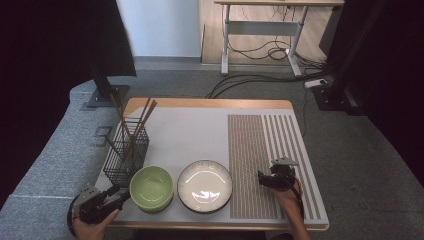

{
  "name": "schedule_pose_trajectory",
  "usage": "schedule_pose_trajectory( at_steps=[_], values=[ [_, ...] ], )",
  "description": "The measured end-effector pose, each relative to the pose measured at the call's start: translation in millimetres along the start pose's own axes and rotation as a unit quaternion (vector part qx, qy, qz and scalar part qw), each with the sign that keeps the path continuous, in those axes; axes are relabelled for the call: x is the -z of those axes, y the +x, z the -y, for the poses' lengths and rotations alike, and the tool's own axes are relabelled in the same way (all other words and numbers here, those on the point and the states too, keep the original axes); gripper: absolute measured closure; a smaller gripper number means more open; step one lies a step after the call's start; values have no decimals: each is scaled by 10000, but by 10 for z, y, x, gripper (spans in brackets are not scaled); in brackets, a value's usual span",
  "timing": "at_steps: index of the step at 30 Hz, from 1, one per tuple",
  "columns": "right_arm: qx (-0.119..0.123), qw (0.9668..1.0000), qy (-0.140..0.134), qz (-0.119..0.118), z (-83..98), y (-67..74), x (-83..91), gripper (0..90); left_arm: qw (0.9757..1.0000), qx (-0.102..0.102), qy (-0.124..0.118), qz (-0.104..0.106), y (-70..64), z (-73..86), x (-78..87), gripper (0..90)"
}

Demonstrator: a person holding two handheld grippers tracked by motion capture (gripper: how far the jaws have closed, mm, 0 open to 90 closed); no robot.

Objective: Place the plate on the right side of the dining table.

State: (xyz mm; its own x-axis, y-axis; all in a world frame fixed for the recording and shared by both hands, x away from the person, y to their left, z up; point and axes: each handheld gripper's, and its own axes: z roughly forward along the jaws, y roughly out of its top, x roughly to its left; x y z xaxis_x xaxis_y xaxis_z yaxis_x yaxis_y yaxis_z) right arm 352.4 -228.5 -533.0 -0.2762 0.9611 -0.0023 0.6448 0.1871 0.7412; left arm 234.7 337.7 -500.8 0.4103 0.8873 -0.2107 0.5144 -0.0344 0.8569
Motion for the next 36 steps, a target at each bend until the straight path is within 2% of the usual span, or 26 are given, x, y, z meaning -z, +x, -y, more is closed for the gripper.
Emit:
schedule_pose_trajectory(
  at_steps=[6, 15, 20, 25, 32, 36],
  values=[
    [-10, 10000, -3, -3, 2, -1, 1, 160, 9999, -2, -115, 8, -34, -63, 81, 405],
    [-9, 10000, -4, -3, 3, -1, 1, 160, 9995, -141, -215, 161, -201, -222, 208, 393],
    [-10, 10000, -5, -2, 3, -1, 1, 160, 9989, -246, -383, 89, -302, -350, 312, 400],
    [-9, 10000, -6, -2, 3, -1, 1, 160, 9989, -184, -435, 78, -297, -402, 369, 391],
    [-20, 10000, -2, -8, 3, -3, 0, 159, 9979, -375, -530, 34, -382, -568, 452, 386],
    [-18, 10000, -3, -8, 3, -3, 0, 159, 9975, -459, -530, 105, -450, -677, 441, 384]
  ],
)
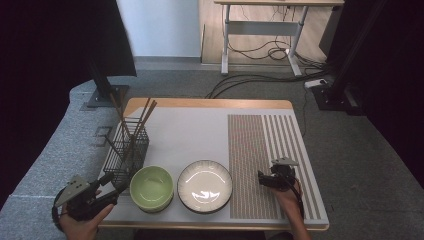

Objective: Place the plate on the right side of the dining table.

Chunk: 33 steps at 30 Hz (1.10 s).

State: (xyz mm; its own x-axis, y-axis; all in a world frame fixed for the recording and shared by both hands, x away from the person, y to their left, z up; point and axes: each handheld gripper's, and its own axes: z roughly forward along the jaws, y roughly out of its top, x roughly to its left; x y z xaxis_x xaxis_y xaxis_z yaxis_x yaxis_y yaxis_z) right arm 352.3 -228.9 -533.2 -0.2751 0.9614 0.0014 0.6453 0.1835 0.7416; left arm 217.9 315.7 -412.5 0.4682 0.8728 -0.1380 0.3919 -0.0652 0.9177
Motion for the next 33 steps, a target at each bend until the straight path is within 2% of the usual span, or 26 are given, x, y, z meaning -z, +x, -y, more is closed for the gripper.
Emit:
schedule_pose_trajectory(
  at_steps=[5, 15, 33],
  values=[
    [-1, 10000, 0, 0, 0, 0, 0, 159, 9996, 42, -34, 262, -87, -104, -83, 384],
    [-2, 10000, -2, -2, 0, 0, 0, 159, 9979, -95, 74, 634, -313, -227, -293, 379],
    [-3, 10000, -7, -3, 2, 0, 0, 160, 9957, -164, 256, 880, -511, -254, -539, 377]
  ],
)
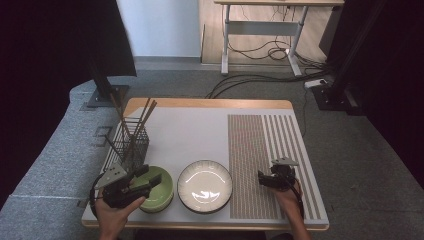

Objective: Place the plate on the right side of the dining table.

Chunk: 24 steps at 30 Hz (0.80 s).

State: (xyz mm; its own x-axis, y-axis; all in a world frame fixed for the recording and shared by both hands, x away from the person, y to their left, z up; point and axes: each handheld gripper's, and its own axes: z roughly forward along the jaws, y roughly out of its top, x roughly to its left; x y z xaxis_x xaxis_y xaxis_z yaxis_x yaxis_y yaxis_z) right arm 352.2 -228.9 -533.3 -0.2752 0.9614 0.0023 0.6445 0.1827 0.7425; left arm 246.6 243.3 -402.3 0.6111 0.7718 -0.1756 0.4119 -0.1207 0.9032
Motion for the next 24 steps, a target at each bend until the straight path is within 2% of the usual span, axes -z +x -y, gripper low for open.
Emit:
schedule_pose_trajectory(
  at_steps=[18, 24],
  values=[
    [10, 10000, -3, -3, 2, -2, 1, 160, 9995, -120, 190, 236, -163, -8, -214, 371],
    [9, 10000, -4, -4, 2, -2, 1, 160, 9990, -215, 236, 315, -249, -22, -257, 369]
  ],
)
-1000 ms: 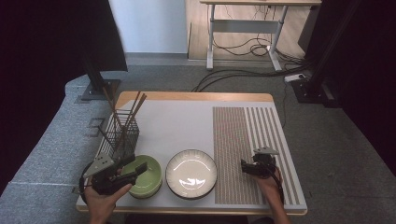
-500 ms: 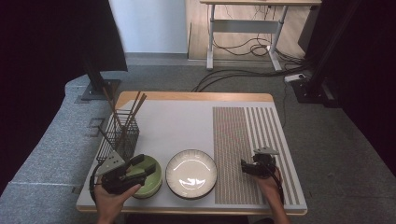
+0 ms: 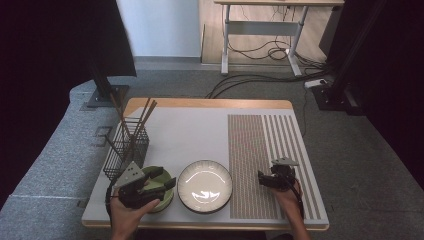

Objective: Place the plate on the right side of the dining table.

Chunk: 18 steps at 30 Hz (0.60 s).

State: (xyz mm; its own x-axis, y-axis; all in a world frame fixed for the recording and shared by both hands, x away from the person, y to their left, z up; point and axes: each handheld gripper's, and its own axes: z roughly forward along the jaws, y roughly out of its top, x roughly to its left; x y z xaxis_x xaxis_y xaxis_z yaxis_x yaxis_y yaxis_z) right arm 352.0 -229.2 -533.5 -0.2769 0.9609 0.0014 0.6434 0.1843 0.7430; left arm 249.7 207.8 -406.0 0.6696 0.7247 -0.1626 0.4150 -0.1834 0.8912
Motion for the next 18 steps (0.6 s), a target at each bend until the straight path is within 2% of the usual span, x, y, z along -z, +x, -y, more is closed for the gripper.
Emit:
schedule_pose_trajectory(
  at_steps=[10, 18],
  values=[
    [0, 10000, -1, 2, 0, 0, 0, 161, 9998, 59, 49, 193, -89, 21, -138, 369],
    [-6, 10000, 0, 3, 0, 1, 1, 161, 9996, 13, 153, 245, -142, 33, -229, 370]
  ],
)
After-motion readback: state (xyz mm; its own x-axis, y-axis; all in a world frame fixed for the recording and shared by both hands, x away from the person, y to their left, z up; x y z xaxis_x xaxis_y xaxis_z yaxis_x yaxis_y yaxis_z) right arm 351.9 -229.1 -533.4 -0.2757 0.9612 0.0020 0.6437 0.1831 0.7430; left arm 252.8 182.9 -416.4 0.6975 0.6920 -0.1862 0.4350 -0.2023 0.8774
